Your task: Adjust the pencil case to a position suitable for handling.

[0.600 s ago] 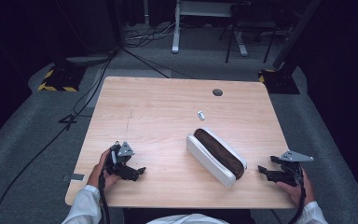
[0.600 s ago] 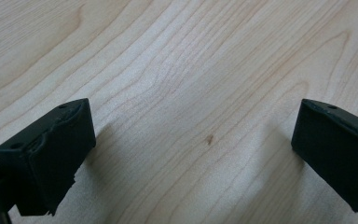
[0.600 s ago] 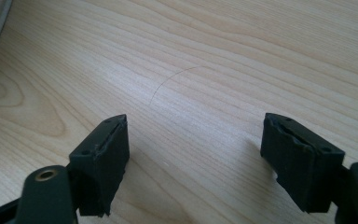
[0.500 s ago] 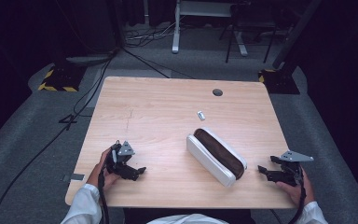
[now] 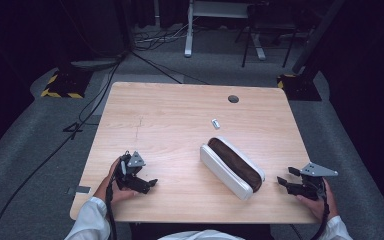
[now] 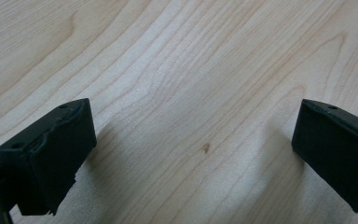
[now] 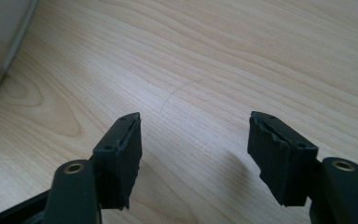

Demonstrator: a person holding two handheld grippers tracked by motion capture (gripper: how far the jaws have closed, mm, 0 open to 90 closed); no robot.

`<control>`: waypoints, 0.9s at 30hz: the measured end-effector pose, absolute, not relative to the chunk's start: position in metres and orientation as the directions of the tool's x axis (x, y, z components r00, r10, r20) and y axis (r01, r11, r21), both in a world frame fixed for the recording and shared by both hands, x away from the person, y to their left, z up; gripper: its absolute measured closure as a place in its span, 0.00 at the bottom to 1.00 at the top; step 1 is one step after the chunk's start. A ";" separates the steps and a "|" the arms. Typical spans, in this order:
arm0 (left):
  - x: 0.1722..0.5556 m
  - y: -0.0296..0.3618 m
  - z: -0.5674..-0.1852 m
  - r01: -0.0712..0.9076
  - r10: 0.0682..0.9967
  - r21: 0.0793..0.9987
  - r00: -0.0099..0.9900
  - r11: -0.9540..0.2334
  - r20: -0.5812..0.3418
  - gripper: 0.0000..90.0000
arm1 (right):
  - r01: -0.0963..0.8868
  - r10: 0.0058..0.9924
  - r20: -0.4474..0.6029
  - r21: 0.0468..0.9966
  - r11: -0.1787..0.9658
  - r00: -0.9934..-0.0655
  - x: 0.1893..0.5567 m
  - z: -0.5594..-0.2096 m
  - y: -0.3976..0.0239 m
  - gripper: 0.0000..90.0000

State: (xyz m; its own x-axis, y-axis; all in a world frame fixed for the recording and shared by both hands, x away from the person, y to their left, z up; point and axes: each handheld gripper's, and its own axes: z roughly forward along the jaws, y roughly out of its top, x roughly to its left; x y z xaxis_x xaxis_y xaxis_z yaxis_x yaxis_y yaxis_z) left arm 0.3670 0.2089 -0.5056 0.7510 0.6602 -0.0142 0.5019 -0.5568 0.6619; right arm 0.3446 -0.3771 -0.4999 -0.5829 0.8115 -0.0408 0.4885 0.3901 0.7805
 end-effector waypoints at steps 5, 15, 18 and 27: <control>0.367 0.209 -0.506 0.500 0.658 0.661 0.753 -0.560 -0.013 0.00 | 0.466 0.785 0.023 0.815 0.344 -0.619 0.337 -0.483 -0.374 0.42; 0.373 0.202 -0.506 0.516 0.674 0.661 0.739 -0.545 -0.022 0.00 | 0.332 0.672 0.010 0.875 0.353 -0.740 0.317 -0.425 -0.331 0.44; 0.374 0.201 -0.506 0.516 0.675 0.663 0.737 -0.542 -0.021 0.00 | 0.313 0.638 -0.001 0.871 0.379 -0.770 0.318 -0.417 -0.313 0.44; 0.385 0.197 -0.505 0.514 0.683 0.674 0.730 -0.531 -0.018 0.05 | 0.353 0.635 -0.026 0.813 0.463 -0.772 0.335 -0.430 -0.282 0.55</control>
State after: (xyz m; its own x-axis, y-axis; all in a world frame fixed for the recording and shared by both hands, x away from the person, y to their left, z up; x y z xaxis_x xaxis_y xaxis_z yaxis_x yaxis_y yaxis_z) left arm 0.3846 0.1968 -0.5046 0.7298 0.6834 -0.0180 0.5139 -0.5311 0.6736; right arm 0.3354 -0.2817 -0.4301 -0.7722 0.6348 -0.0257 0.3533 0.4626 0.8131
